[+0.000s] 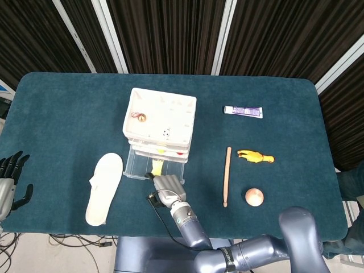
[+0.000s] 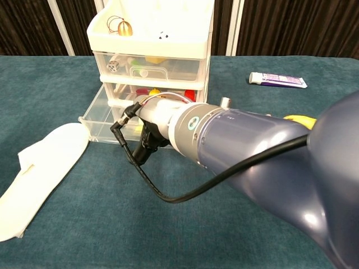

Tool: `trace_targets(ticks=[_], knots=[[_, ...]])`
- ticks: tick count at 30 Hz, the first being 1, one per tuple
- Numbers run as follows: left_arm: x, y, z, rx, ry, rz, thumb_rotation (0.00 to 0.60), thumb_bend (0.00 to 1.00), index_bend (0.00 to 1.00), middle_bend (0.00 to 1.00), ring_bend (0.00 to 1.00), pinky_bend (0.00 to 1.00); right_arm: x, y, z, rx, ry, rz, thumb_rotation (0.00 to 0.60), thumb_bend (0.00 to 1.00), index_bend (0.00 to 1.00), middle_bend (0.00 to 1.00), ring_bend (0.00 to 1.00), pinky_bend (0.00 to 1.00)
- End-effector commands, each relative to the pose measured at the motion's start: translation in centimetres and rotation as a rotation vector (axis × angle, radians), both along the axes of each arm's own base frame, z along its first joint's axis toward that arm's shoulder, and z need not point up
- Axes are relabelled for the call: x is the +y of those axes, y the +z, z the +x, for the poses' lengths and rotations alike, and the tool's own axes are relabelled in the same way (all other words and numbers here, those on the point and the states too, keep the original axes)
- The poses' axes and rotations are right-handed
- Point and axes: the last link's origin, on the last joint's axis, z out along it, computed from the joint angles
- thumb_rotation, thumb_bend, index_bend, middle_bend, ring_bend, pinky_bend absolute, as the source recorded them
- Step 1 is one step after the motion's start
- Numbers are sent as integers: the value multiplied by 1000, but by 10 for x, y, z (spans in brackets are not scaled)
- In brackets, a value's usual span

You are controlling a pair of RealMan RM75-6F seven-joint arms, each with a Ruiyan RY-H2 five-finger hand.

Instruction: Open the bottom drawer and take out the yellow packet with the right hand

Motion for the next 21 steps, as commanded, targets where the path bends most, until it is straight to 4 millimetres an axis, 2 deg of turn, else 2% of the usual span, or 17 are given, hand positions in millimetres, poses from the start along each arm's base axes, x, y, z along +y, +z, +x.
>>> trace_targets(ticks=[1,16,21], knots=[[0,0,0,0,0,1,600,463,54,0,0,0,-1,1,0,-4,-3,-5,600,520,130,910,1000,1000],[0,0,0,2,3,2,600,463,54,0,0,0,-1,18,1,-51,8,-6,600,515,116,911,1000,1000],[0,0,0,1,4,2,600,462,54,0,0,0,-9,41,11,-90,56,-72,600,364,122,937,1000,1000]])
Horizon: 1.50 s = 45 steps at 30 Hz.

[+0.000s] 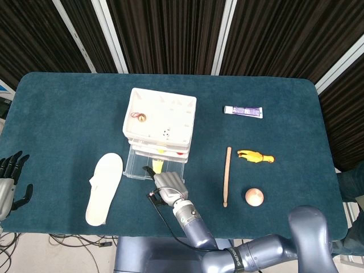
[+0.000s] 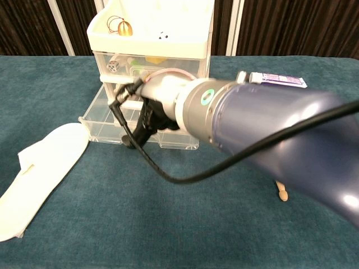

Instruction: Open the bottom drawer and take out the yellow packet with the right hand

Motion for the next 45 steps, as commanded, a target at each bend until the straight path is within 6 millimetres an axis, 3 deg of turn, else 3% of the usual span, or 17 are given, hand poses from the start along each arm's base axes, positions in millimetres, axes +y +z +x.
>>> trace_targets(ticks=[1,12,24,35,45], knots=[[0,0,0,0,0,-1,600,462,54,0,0,0,-8,17,7,-3,48,-64,600,345,125,948,1000,1000],[0,0,0,-4,1,0,600,463,54,0,0,0,-36,37,11,183,307,-163,600,262,174,989,1000,1000],[2,1,-1,-10,11,7,600,463,54,0,0,0,-61,30,6,431,637,-281,600,209,220,1000,1000,1000],[2,1,-1,-8,18,6,600,463,54,0,0,0,-83,18,14,566,760,-286,600,210,240,1000,1000,1000],[2,1,-1,-7,21,1,600,462,54,0,0,0,-81,9,14,572,765,-252,600,211,258,1000,1000,1000]])
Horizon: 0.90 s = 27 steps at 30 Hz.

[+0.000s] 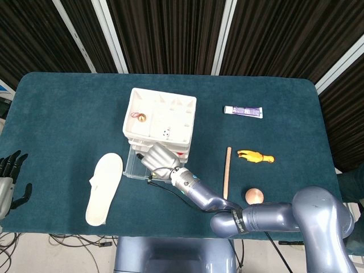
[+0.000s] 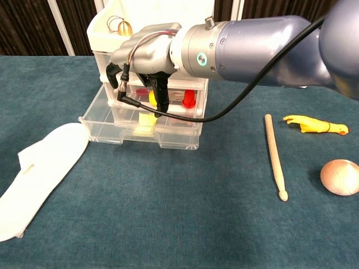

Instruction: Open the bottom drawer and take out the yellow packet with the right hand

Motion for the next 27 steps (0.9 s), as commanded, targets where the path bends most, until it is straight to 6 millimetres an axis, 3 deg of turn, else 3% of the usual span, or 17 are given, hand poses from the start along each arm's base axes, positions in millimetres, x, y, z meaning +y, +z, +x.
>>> trace_targets(ticks=[1,27], knots=[[0,0,0,0,1,-1,600,463,54,0,0,0,0,-1,0,-1,-3,6,600,211,258,1000,1000,1000],[0,0,-1,3,10,-3,600,463,54,0,0,0,-7,-18,-6,89,32,42,600,201,280,1000,1000,1000]])
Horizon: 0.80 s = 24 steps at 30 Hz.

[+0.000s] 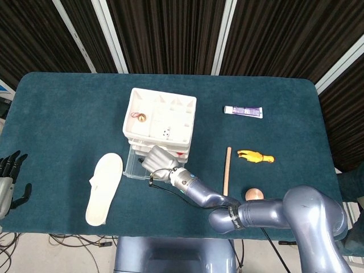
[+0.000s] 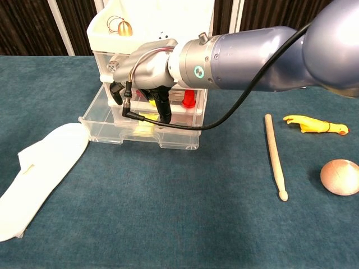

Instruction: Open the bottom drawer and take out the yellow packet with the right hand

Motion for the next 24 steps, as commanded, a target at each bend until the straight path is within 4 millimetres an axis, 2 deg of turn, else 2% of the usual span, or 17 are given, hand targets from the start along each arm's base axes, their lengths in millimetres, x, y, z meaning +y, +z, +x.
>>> trace_targets(ticks=[1,17,24], knots=[[0,0,0,-1,0,-1,600,463,54,0,0,0,0,-2,0,10,7,-3,600,195,285,1000,1000,1000],[0,0,-1,-3,8,-2,600,463,53,0,0,6,-5,-12,3,45,12,-7,600,215,397,1000,1000,1000],[0,0,-1,-5,11,-1,600,463,54,0,0,7,-6,-16,4,53,19,-12,600,216,409,1000,1000,1000]])
